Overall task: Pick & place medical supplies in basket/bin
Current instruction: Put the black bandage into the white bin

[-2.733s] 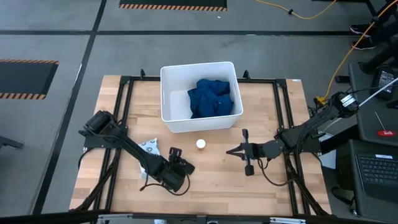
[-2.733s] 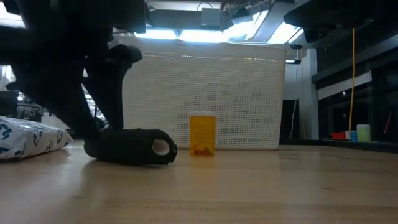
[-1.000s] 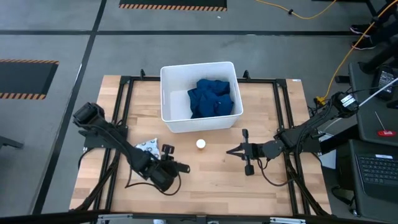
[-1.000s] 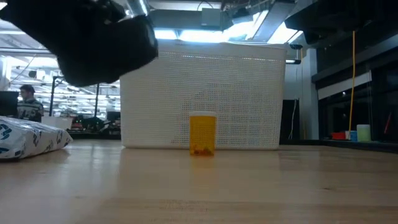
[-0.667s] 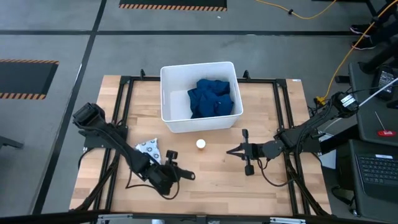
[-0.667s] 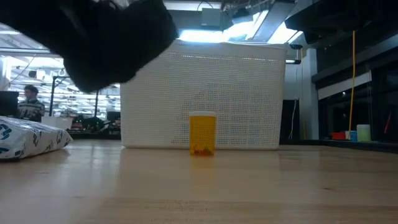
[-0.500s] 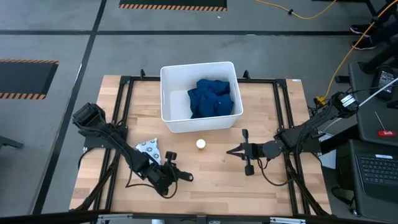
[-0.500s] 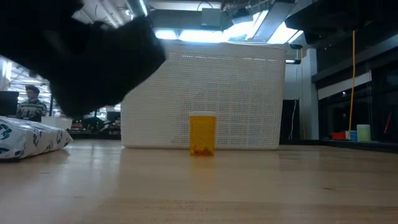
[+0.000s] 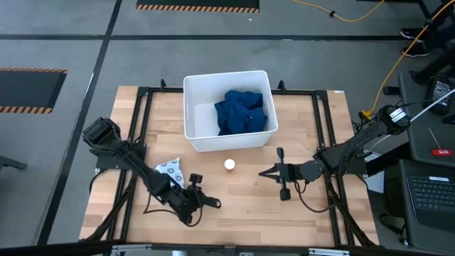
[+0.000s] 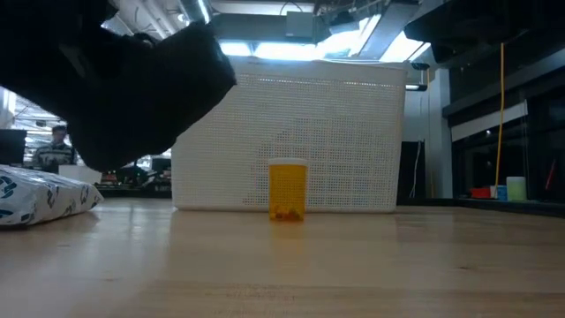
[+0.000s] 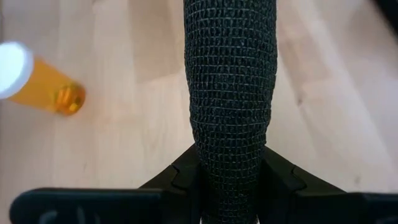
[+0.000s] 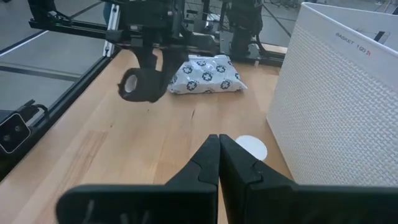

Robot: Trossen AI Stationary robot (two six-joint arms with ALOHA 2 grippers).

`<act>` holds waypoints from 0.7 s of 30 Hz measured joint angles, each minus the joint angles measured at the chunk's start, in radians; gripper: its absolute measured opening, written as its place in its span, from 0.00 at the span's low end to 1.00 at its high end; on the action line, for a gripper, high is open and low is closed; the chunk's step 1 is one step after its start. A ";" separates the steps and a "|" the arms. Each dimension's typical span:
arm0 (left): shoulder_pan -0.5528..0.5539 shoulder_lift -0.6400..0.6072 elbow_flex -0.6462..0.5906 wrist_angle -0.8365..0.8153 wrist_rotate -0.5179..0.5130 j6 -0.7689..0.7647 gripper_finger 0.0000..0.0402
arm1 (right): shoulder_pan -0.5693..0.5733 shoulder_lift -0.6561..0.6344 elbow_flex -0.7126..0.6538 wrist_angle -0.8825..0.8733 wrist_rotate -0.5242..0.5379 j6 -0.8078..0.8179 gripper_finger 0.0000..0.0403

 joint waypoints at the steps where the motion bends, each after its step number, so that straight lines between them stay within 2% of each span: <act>1: 0.004 0.000 0.000 0.019 0.015 0.017 0.24 | 0.000 0.000 0.000 0.000 0.000 0.000 0.01; 5: 0.025 0.000 0.000 0.085 0.064 0.086 0.24 | 0.000 0.000 0.000 -0.006 0.000 0.000 0.01; 10: 0.042 0.000 -0.001 0.099 0.071 0.092 0.24 | 0.000 0.000 0.000 -0.013 0.000 0.002 0.01; 12: 0.047 -0.001 -0.021 0.166 0.075 0.093 0.24 | 0.000 0.000 0.000 -0.014 0.000 0.000 0.01; 17: 0.063 -0.001 -0.141 0.454 0.133 0.127 0.24 | 0.000 0.000 0.000 -0.016 0.000 0.000 0.01; 21: 0.089 -0.031 -0.219 0.515 0.135 0.104 0.24 | 0.000 0.000 0.000 -0.018 0.000 0.002 0.01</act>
